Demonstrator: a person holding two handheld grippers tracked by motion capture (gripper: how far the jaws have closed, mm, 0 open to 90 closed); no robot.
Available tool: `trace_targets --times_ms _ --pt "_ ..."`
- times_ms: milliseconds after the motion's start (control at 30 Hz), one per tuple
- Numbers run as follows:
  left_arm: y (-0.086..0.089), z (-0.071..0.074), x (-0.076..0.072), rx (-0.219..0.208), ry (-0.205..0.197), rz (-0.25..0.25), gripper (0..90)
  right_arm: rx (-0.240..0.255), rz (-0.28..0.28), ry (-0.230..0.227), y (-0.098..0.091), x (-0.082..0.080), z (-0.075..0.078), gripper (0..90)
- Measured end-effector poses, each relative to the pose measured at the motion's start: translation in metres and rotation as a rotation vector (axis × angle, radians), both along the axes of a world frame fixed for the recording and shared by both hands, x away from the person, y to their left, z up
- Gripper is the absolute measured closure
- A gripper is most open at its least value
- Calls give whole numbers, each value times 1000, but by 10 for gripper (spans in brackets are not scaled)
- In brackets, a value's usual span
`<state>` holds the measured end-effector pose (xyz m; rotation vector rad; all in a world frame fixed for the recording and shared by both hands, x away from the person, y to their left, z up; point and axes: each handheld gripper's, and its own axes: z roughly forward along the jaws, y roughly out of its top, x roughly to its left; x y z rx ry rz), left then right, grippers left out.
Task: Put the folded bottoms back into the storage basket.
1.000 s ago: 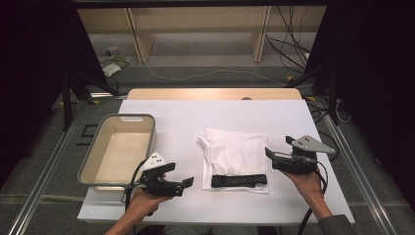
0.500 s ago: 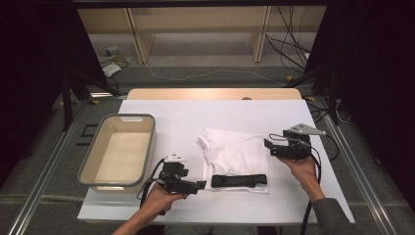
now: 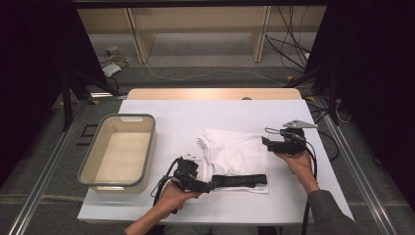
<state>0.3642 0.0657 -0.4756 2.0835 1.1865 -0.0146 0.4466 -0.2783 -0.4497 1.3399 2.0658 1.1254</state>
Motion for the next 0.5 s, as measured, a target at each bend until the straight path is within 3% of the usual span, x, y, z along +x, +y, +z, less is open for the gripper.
trace_targets --times_ms 133,200,233,500 --pt "-7 0 4 7 18 5 137 6 5 4 0 0 -1 168" --pt "-9 -1 7 27 22 6 137 1 8 9 1 0 -1 168" --pt "-12 -2 9 61 30 35 136 -12 12 8 2 0 -2 170" --pt "-22 -3 12 103 36 42 133 -35 21 17 4 1 -4 172"
